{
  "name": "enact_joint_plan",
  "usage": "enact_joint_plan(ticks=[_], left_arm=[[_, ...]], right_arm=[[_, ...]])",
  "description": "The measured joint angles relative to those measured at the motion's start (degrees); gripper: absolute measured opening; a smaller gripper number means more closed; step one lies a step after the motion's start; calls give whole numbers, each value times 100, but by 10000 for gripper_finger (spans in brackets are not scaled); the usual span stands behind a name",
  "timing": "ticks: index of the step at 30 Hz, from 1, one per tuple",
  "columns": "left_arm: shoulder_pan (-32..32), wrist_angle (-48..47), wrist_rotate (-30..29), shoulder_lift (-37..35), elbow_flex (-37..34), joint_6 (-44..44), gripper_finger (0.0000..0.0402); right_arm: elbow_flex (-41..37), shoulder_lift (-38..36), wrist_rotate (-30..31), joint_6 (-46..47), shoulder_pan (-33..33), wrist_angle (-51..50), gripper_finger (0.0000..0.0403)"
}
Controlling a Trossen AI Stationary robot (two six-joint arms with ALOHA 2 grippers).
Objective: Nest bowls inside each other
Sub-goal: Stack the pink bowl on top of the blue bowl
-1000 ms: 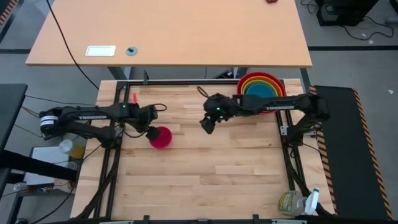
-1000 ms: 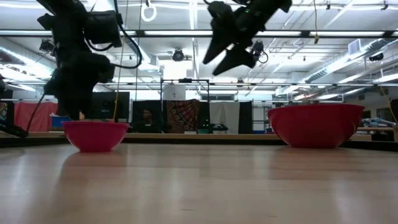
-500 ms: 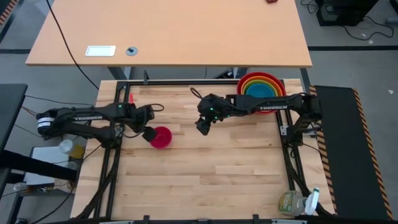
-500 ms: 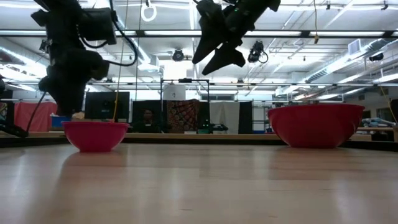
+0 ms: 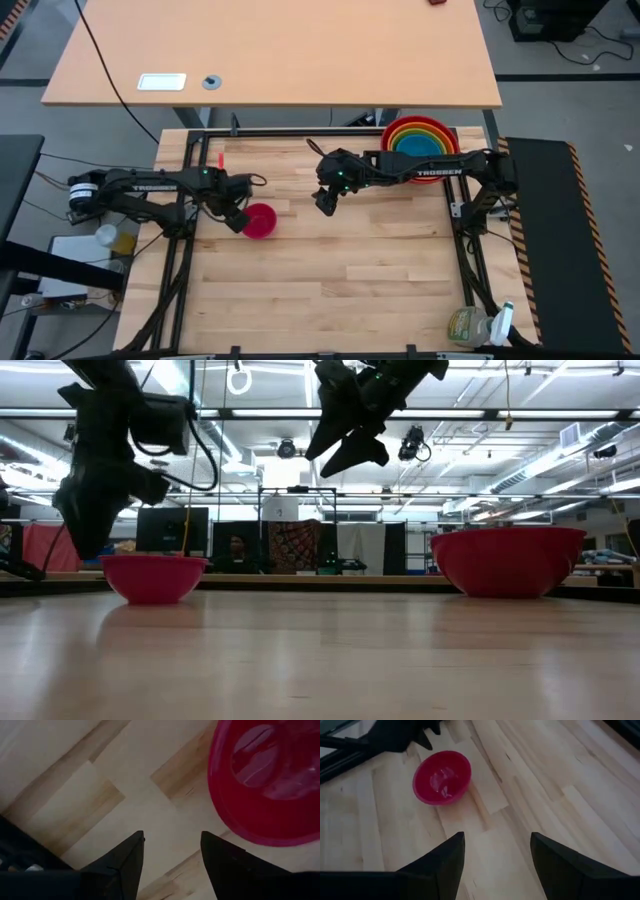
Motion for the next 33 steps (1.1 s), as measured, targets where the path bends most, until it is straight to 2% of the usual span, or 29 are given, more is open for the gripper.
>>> enact_joint_plan(ticks=[4, 7, 12, 18, 21, 26, 33], left_arm=[[-78, 521, 67, 348, -2, 6, 197], [-162, 1207, 286, 490, -1, -43, 197], [-300, 2258, 293, 652, -1, -401, 197], [-412, 3557, 289, 923, 0, -600, 197], [-415, 3779, 291, 966, -6, -630, 197], [-417, 3901, 302, 660, -4, -645, 197], [-453, 3963, 479, -216, 1, -601, 197]], right_arm=[[0, 0, -72, -24, 1, -84, 231], [0, 0, -275, -24, -4, -329, 231], [-6, 0, -325, 14, -4, -737, 231], [-174, 20, -407, 121, -4, -465, 231], [-299, 39, -394, 127, 15, -170, 231], [-633, 46, -342, 320, 117, 627, 231], [-671, 385, -179, 427, 241, 1237, 231]])
